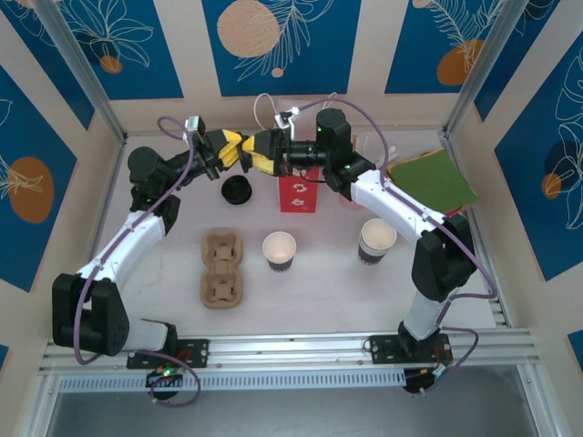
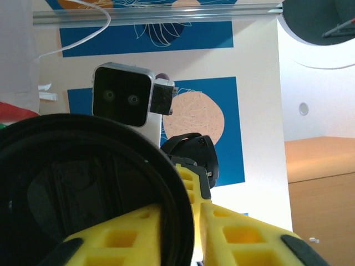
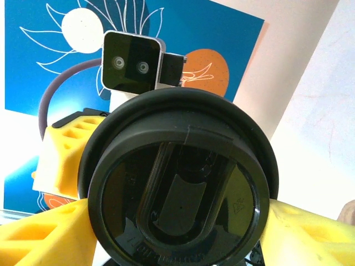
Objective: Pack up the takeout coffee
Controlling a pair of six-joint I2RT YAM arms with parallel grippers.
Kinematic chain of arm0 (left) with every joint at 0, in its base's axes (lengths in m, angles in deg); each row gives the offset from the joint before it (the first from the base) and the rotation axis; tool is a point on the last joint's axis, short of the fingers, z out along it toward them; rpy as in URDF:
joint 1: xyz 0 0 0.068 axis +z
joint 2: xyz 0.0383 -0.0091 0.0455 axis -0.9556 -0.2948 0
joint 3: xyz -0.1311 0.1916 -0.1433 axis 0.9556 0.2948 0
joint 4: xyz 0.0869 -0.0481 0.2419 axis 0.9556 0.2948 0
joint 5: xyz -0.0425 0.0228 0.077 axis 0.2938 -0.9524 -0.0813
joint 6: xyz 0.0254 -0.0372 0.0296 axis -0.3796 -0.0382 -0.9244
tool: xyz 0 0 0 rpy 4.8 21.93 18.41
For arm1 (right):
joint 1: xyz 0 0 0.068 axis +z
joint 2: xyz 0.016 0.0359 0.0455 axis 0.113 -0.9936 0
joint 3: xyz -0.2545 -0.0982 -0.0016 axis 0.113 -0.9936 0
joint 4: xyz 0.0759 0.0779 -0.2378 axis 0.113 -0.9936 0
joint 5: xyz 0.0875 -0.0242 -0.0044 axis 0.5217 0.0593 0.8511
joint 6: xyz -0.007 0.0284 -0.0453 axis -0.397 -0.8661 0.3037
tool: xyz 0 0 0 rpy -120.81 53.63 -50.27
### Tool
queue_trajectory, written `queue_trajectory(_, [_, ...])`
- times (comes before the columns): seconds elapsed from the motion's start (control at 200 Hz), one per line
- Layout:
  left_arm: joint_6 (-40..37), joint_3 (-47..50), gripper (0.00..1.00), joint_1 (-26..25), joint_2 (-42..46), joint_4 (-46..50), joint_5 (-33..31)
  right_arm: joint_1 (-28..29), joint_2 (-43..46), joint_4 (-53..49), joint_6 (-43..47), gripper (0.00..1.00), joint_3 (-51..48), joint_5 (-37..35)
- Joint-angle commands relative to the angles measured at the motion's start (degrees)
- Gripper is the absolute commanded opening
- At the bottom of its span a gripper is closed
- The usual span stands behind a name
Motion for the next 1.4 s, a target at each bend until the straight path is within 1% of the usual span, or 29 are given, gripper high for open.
queue_trajectory(0.0, [-1.03, 0.20, 0.21, 1.19, 0.76, -1.93, 0.96, 0.23, 2.08, -1.69, 1.60, 0.71, 1.38, -0.48])
queue_trajectory(0.045, [-1.78, 0.30, 0.30, 1.38, 1.13, -0.68, 0.97, 0.23, 2.23, -2.05, 1.83, 0.71, 1.15, -0.59])
queue_trajectory(0.06, [-1.99, 0.29, 0.31, 1.43, 1.32, -0.23, 1.00, 0.23, 2.27, -2.13, 1.92, 0.71, 1.15, -0.59])
queue_trajectory(0.13, [-3.62, 0.41, 0.33, 2.21, 2.00, 2.28, 1.34, 0.06, 2.74, -2.84, 2.52, 0.71, 0.99, -0.56])
queue_trajectory(0.2, [-5.82, 0.40, 0.38, 3.38, 3.30, 5.53, 1.37, -0.10, 3.53, -4.84, 4.08, 0.71, 0.68, -1.01])
queue_trajectory(0.285, [-10.53, 0.02, 0.40, 5.01, 5.45, 12.98, 1.54, -0.39, 4.69, -7.77, 6.16, 0.71, 0.33, -1.61])
queue_trajectory(0.335, [-14.83, -0.67, 0.46, 5.96, 7.06, 19.80, 1.59, -0.64, 5.35, -9.72, 7.32, 0.71, 0.06, -1.83])
queue_trajectory(0.365, [-18.03, -1.37, 0.46, 6.45, 7.96, 25.36, 1.40, -0.78, 5.66, -10.98, 8.09, 0.71, -0.08, -2.04])
queue_trajectory(0.43, [-27.83, -3.65, 0.47, 7.17, 9.98, 38.80, 0.46, -1.00, 6.66, -13.78, 9.77, 0.71, -0.38, -2.23])
queue_trajectory(0.525, [-42.76, -8.23, 0.53, 7.45, 11.74, 59.10, -3.80, -1.04, 8.00, -19.39, 13.31, 0.70, -0.16, -3.42])
queue_trajectory(0.59, [-50.52, -10.71, 0.54, 7.41, 12.31, 68.23, -7.25, -0.92, 9.14, -24.00, 16.32, 0.70, -0.12, -5.04])
queue_trajectory(0.61, [-52.03, -11.33, 0.58, 7.41, 12.44, 71.25, -8.24, -0.78, 9.56, -25.26, 17.17, 0.69, -0.16, -5.76])
queue_trajectory(0.68, [-57.09, -12.56, 0.64, 7.41, 13.08, 76.98, -11.54, -0.51, 10.88, -29.49, 19.96, 0.69, -0.62, -8.23])
queue_trajectory(0.71, [-58.48, -12.79, 0.68, 7.41, 13.37, 78.98, -12.57, -0.32, 11.41, -31.45, 21.15, 0.69, -0.77, -9.45])
queue_trajectory(0.77, [-61.97, -13.67, 0.79, 7.41, 13.92, 83.30, -14.87, 0.29, 12.43, -35.13, 23.35, 0.69, -0.89, -12.14])
queue_trajectory(0.82, [-65.21, -14.61, 0.86, 7.43, 14.42, 87.03, -17.16, 0.93, 13.12, -38.19, 25.04, 0.69, -0.91, -14.75])
queue_trajectory(0.835, [-66.15, -14.82, 0.90, 7.41, 14.57, 88.22, -17.89, 1.23, 13.34, -39.09, 25.61, 0.69, -0.93, -15.58])
queue_trajectory(0.855, [-67.07, -14.98, 0.92, 7.33, 14.84, 89.54, -18.85, 1.53, 13.56, -40.20, 26.17, 0.69, -0.91, -16.66])
queue_trajectory(0.87, [-67.85, -15.12, 0.97, 7.36, 15.00, 90.51, -19.63, 1.78, 13.79, -40.98, 26.60, 0.69, -0.96, -17.52])
queue_trajectory(0.885, [-68.58, -15.18, 1.00, 7.21, 15.16, 91.35, -20.28, 2.08, 13.93, -41.75, 26.93, 0.69, -0.92, -18.30])
queue_trajectory(0.935, [-70.98, -15.43, 1.00, 6.73, 15.78, 94.06, -22.90, 3.18, 14.43, -44.38, 27.96, 0.68, -0.83, -20.95])
queue_trajectory(1.01, [-73.81, -15.55, 1.00, 4.74, 16.71, 97.87, -27.64, 4.93, 15.22, -48.13, 28.85, 0.68, -0.69, -25.16])
queue_trajectory(1.115, [-76.00, -14.31, 1.00, 1.86, 18.55, 101.28, -31.51, 7.32, 16.90, -51.53, 29.11, 0.67, -1.74, -30.33])
queue_trajectory(1.2, [-76.69, -12.77, 1.00, -0.48, 20.65, 103.50, -35.66, 9.27, 18.19, -54.25, 29.11, 0.68, -2.75, -34.37])
queue_trajectory(1.395, [-76.91, -10.15, 1.00, -5.15, 24.78, 107.15, -40.57, 14.30, 20.17, -59.20, 28.68, 0.67, -5.00, -42.35])
